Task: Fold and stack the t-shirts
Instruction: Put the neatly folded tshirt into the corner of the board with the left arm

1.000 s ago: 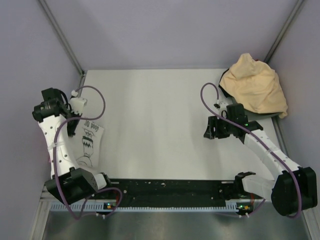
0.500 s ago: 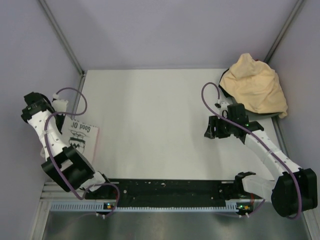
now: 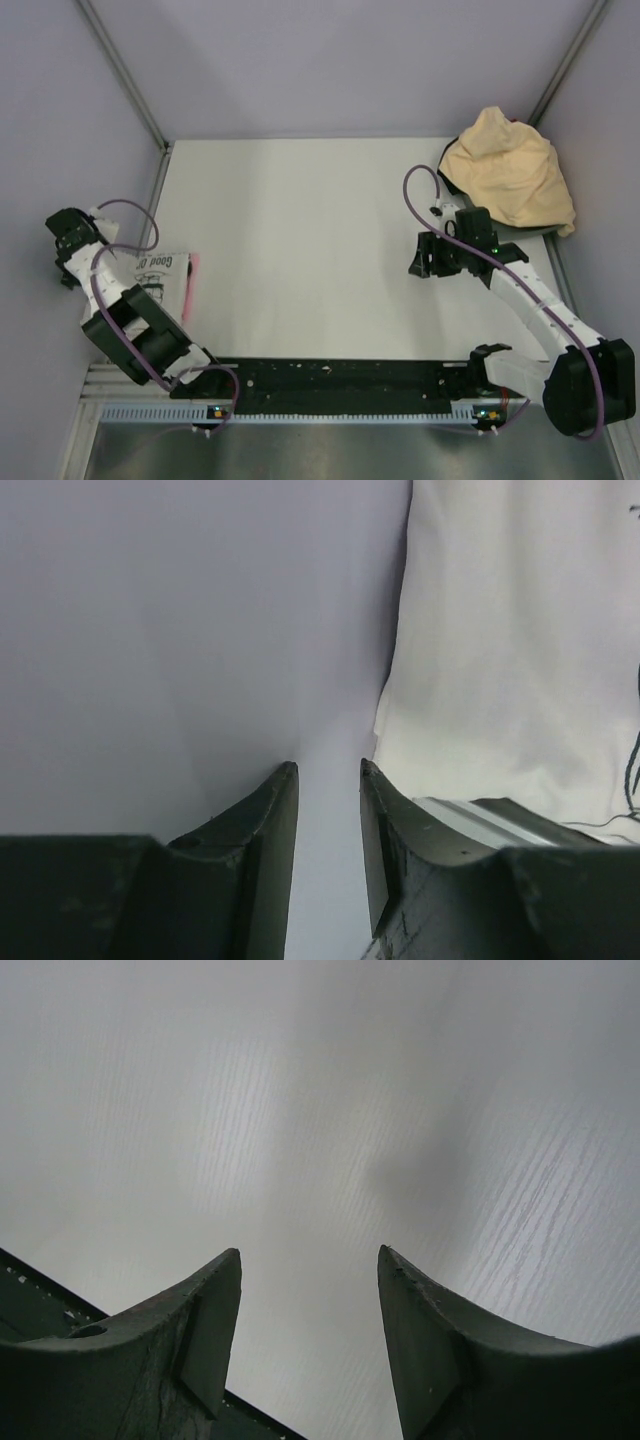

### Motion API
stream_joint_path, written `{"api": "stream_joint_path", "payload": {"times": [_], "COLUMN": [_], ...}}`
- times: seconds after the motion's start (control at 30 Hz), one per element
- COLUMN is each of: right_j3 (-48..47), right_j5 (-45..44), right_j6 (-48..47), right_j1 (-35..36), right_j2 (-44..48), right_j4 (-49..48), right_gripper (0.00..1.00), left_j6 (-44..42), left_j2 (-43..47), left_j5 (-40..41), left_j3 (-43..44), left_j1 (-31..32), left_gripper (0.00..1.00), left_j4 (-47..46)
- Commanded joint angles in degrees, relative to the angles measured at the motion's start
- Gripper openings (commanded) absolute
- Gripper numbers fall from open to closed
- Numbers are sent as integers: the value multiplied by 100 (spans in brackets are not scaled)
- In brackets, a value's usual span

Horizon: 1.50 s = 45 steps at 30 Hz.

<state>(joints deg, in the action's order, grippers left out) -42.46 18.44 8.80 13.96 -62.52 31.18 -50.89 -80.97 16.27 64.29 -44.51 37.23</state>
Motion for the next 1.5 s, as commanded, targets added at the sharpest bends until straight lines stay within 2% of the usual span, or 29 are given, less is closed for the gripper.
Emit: {"api": "stream_joint_path", "payload": {"times": [0.0, 0.17, 0.23, 0.27, 0.33, 0.4, 0.5, 0.57, 0.7, 0.77, 0.9, 0.97, 1.03, 1.1, 1.2, 1.33, 1.47], "right_j3": [-228, -237, -228, -211, -210, -210, -237, -245, -298, -298, -351, -360, -360, -360, -386, -421, -404], "right_j5": [-7, -16, -7, 11, 37, 55, 107, 108, 11, -33, -121, -191, -270, -305, -358, -420, -446], "right_j6": [-98, -98, -115, -115, -115, -124, -141, -133, -159, -159, -194, -203, -212, -221, -238, -273, -273], "right_j1": [-51, -51, -51, -51, -60, -51, -51, -51, -42, -51, -60, -51, -51, -51, -51, -51, -51], "right_j2": [109, 135, 170, 188, 170, 118, 39, 47, 82, 91, 56, 56, 91, 91, 38, 3, 3], "right_j4": [-24, -24, -15, -15, -24, -33, -42, -42, -7, 2, 99, 143, 169, 187, 204, 248, 266], "right_gripper": [57, 57, 57, 57, 57, 57, 57, 57, 57, 57, 57, 57, 57, 57, 57, 57, 57], "left_j6": [-562, -623, -606, -554, -404, -28, 666, 1036, 1511, 1591, 1670, 1670, 1653, 1653, 1740, 1969, 2092], "left_j2": [774, 1162, 1250, 1276, 1320, 1356, 1321, 1163, 488, 206, -155, -270, -384, -498, -683, -964, -1017], "left_j5": [-7, -1283, -1424, -1530, -2099, -2303, -2401, -2165, -1436, -1460, -1197, -1363, -1600, -2057, -2364, -3032, -2893], "left_j3": [-172, -241, -364, -408, -435, -487, -663, -865, -1059, -1120, -1305, -1349, -1367, -1375, -1323, -963, -848], "left_j1": [30, 381, 609, 706, 978, 1434, 2163, 2507, 2702, 2711, 2781, 2799, 2886, 3096, 3422, 3519, 3528], "left_gripper": [34, 20, 10, 9, 12, 20, 32, 36, 39, 38, 31, 22, 8, 0, 0, 0, 1], "left_j4": [-851, 432, 818, 960, 1451, 1699, 1560, 1306, 961, 891, 365, 285, 328, 407, 425, 671, 689]}}
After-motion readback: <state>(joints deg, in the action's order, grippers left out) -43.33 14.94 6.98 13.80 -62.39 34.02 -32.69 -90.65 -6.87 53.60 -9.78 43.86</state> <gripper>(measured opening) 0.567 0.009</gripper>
